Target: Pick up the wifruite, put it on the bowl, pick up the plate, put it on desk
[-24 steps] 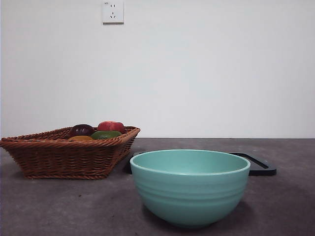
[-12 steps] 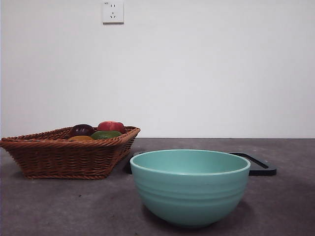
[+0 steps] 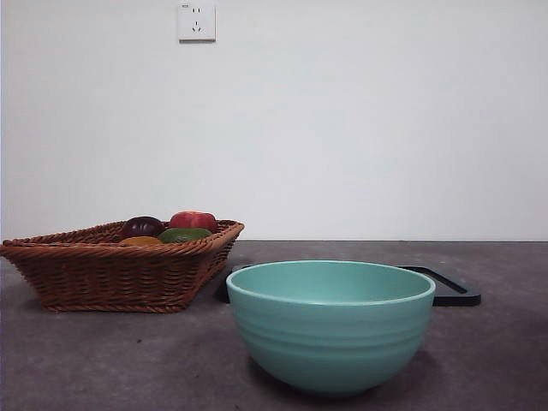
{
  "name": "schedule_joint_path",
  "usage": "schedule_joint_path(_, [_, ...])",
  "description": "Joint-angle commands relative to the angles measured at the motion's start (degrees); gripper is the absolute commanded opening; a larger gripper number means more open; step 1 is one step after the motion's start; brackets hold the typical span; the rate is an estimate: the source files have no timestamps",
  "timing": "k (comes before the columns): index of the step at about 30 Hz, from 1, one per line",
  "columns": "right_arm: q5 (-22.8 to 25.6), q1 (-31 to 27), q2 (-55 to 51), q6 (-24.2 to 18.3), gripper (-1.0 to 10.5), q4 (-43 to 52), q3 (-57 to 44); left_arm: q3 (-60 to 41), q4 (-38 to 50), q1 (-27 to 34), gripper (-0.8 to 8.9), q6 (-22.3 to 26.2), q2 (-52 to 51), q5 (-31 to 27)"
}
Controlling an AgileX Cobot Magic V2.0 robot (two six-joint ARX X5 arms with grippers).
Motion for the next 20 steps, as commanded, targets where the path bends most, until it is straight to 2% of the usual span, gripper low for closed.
schedule_joint_path(1, [0.22,-0.17,-0.15,-0.46,0.2,-0.52,-0.31,-1.18,-0.31,0.04,0.19,-0.17,-0.09,-0.17])
schedule_joint_path(20, [0.24,-0.17,-0.13,-0.46,0.2,0.94,-0.26,-1.16,-0.31,0.04,0.19,-0.17,-0.09,-0.15])
